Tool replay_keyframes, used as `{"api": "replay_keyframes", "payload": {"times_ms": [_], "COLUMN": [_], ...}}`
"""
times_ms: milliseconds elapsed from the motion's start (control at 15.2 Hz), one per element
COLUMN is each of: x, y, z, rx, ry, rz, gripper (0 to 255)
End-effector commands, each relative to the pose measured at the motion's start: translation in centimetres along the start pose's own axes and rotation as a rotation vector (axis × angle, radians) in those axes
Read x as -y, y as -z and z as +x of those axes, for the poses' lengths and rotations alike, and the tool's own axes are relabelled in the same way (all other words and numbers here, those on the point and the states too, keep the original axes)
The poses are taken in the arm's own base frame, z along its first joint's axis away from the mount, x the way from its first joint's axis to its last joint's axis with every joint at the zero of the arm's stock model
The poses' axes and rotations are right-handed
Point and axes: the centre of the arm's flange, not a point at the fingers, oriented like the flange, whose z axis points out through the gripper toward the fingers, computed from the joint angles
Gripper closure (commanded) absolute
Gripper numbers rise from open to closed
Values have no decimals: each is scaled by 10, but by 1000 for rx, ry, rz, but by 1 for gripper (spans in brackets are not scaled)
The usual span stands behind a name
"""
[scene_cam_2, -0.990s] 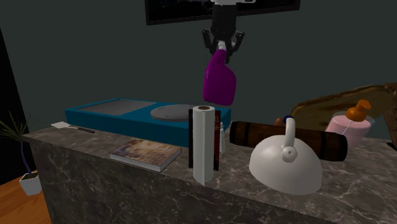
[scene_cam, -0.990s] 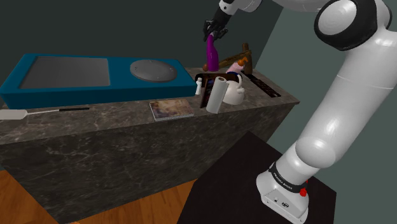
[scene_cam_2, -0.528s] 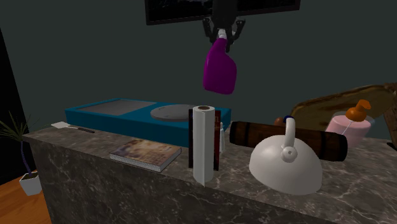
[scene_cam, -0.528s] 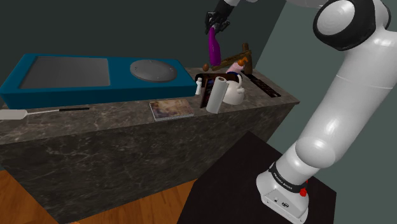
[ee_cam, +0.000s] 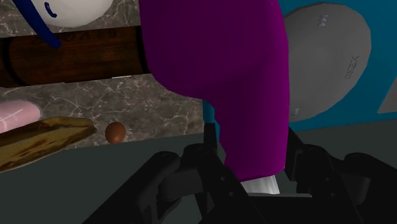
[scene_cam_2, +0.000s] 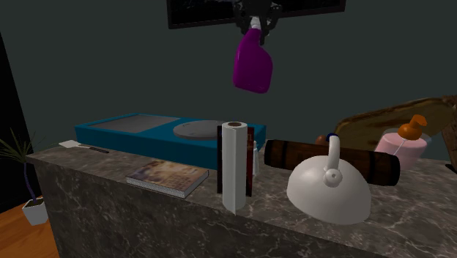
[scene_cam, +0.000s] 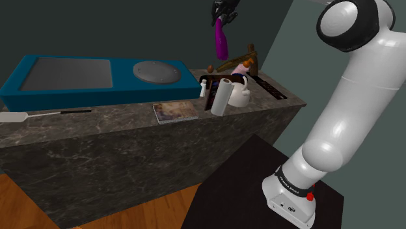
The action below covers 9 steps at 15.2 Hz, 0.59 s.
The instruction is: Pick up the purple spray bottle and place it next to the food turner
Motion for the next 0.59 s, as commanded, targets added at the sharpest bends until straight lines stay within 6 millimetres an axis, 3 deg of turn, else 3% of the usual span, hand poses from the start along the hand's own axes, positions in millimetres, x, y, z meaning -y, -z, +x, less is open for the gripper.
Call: {"api": "replay_keyframes", "payload": {"times_ms": [0, 198, 528], "x": [-1, 2, 56], "y": [11, 25, -1], "z": [3, 7, -19], "rx": [0, 0, 0], "ry": [0, 0, 0], "rz": [0, 0, 0], "gripper": [255, 255, 255]}}
